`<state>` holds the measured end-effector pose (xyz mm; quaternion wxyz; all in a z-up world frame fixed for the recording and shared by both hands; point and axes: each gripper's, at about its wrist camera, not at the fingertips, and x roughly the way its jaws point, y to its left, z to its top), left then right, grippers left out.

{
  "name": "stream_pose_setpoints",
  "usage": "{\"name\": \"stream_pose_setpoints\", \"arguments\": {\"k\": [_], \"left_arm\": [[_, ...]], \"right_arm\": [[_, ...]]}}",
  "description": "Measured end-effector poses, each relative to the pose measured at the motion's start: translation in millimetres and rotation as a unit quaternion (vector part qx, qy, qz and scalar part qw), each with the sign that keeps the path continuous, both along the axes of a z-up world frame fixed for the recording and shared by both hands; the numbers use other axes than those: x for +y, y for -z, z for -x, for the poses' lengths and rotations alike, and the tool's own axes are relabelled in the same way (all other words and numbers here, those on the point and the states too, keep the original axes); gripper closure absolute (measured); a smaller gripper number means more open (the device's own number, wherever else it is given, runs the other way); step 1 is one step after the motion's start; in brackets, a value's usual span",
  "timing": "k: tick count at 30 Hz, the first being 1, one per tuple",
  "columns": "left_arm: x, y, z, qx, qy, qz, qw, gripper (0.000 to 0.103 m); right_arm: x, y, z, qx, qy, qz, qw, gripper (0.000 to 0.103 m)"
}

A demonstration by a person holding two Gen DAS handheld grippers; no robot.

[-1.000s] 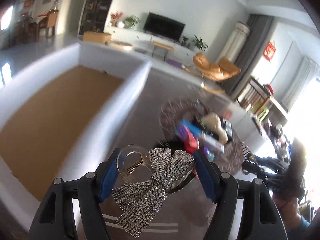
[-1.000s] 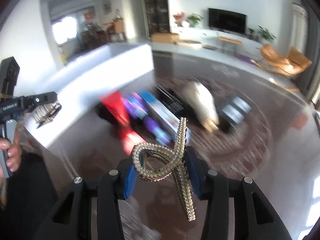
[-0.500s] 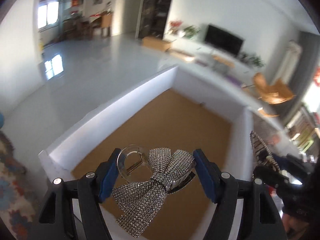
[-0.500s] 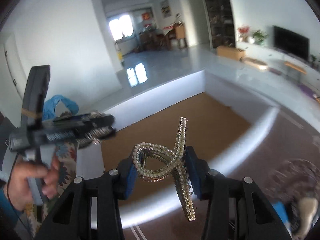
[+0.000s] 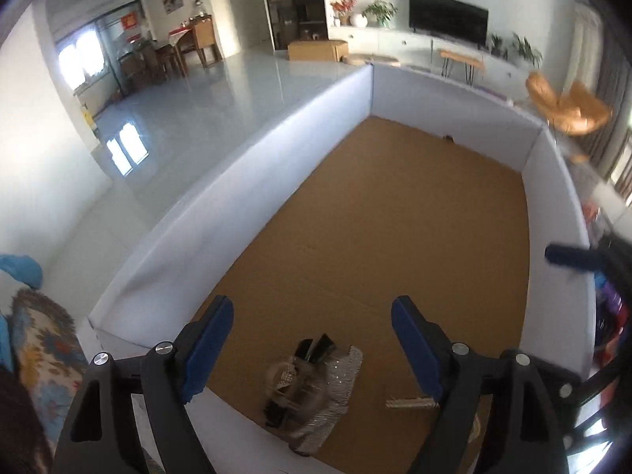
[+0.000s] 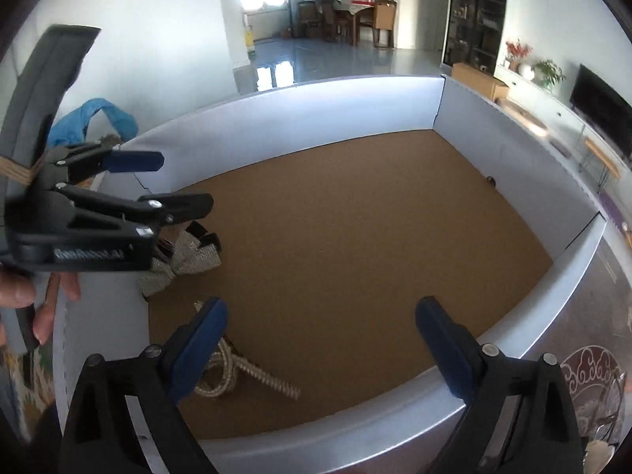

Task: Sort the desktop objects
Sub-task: 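Carry both held items into the cardboard-floored bin and open both tools, then move both empty tools back over the table pile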

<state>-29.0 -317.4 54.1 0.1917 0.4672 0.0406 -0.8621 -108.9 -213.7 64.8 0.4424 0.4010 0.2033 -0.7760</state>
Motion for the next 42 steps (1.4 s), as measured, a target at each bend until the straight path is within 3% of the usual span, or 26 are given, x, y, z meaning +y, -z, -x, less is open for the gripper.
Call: {"name": "stream_pose_setpoints", "arguments": {"k": [4,7,11,12,14,16,18,20,22,25,27,32,35,39,42], "left_arm": [[16,-3,-9,-0.005,-0.006,0.007,0.9999,0.021],[15,-4,-18,0.011,-0.019,-0.017,0.9996,0.021],[5,-19,-46,0.084,-0.053,-0.098,0.9902,0.021],[8,-25,-54,0.101,-0.054,-0.105,0.9879,0.021],[24,-41,-65,0.124,-0.04,-0.095,0.9869,0.021],[54,-61,-73,0.148,-0.003,-0.081,0.9856,0.021],[85,-76,-77,0.166,0.033,-0.079,0.9825,0.013],[125,-89,-80,0.181,0.075,-0.083,0.9771,0.0],[161,-95,-80,0.185,0.117,-0.093,0.9714,0.0],[221,-85,-66,0.153,0.182,-0.107,0.9654,0.0],[256,-64,-55,0.115,0.208,-0.113,0.9646,0.0],[310,21,-15,0.002,0.212,-0.117,0.9702,0.0],[327,53,-2,-0.04,0.201,-0.088,0.9747,0.0],[341,71,20,-0.05,0.195,-0.058,0.9777,0.0],[340,72,27,-0.026,0.181,-0.057,0.9815,0.0]], "right_arm": [[19,-4,-8,0.004,0.002,0.003,1.0,0.008],[33,-9,-15,0.017,0.015,0.017,1.0,0.007],[85,-41,-37,0.049,0.052,0.092,0.993,0.005],[106,-48,-46,0.061,0.063,0.11,0.99,0.0],[159,-53,-68,0.09,0.095,0.129,0.983,0.0],[210,-44,-85,0.119,0.128,0.116,0.978,0.0],[256,-25,-94,0.14,0.166,0.073,0.973,0.0],[294,-2,-91,0.13,0.2,0.025,0.971,0.0],[337,27,-84,0.094,0.249,-0.028,0.963,0.0],[390,54,-77,0.046,0.311,-0.056,0.948,0.0],[412,62,-74,0.031,0.339,-0.062,0.938,0.0],[439,64,-66,0.022,0.369,-0.041,0.928,0.0],[441,66,-70,0.013,0.37,-0.034,0.928,0.0],[442,68,-65,0.004,0.376,-0.027,0.926,0.0],[441,70,-65,0.005,0.376,-0.027,0.926,0.0]]}}
